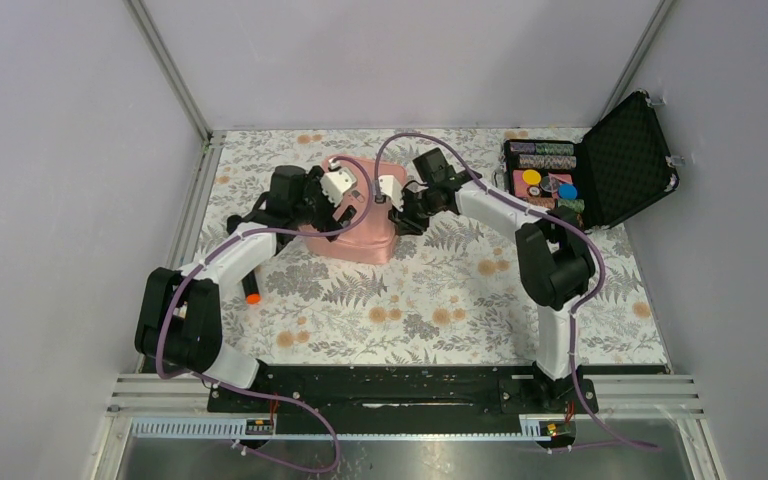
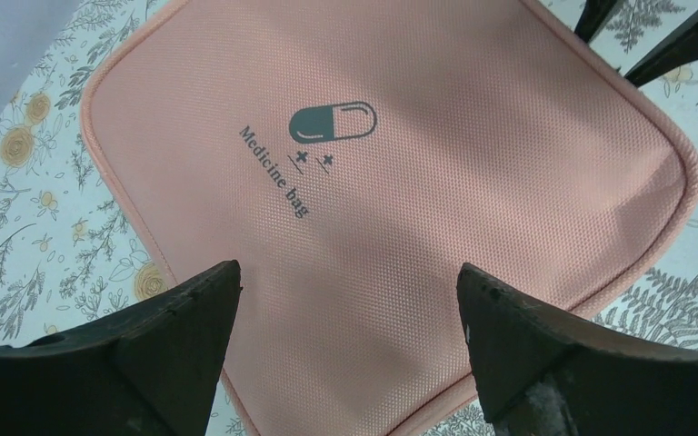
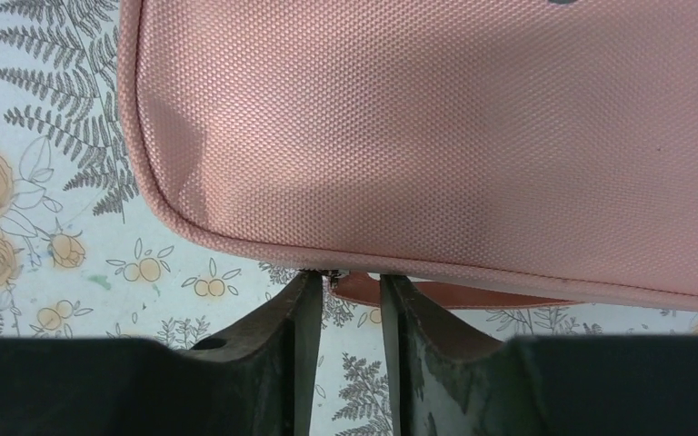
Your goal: Organize the medicine kit
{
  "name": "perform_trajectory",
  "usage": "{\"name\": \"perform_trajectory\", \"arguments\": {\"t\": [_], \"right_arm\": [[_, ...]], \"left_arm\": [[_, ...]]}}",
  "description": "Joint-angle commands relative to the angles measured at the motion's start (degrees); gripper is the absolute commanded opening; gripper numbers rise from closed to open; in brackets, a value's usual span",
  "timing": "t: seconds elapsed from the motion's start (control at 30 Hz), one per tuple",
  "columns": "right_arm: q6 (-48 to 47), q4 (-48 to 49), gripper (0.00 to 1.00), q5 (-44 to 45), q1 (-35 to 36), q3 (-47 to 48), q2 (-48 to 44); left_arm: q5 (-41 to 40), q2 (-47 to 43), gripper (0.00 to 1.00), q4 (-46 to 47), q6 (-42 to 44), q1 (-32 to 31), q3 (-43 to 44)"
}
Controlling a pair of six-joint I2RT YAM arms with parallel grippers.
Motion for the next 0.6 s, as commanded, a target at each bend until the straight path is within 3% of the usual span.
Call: {"name": "perform_trajectory", "arguments": {"t": [0.0, 0.17, 0.3, 0.43, 0.57], "right_arm": [[2.72, -0.05, 0.32, -2.05, 0.92, 4.12, 2.25], [3.35, -1.08, 0.24, -1.14, 1.23, 5.96, 3.30], [4.24, -0.99, 0.06, -1.84, 1.19, 5.68, 2.73], [6.50, -2.54, 0.00, -3.15, 1.10, 5.68, -0.13], [7.70, -10.15, 0.00, -1.20, 1.14, 11.46, -1.82]], "left_arm": [[0.46, -0.64, 0.88, 4.93, -3.16, 0.33, -0.38], [0.05, -0.81, 0.88, 5.15, -3.21, 0.34, -0.60], [-0.82, -1.26, 0.87, 5.73, -1.18, 0.36, -1.40], [-0.55, -2.85, 0.87, 5.28, 8.91, 0.43, -4.11], [4.52, -2.98, 0.87, -4.82, 24.42, 1.04, -3.42]]}}
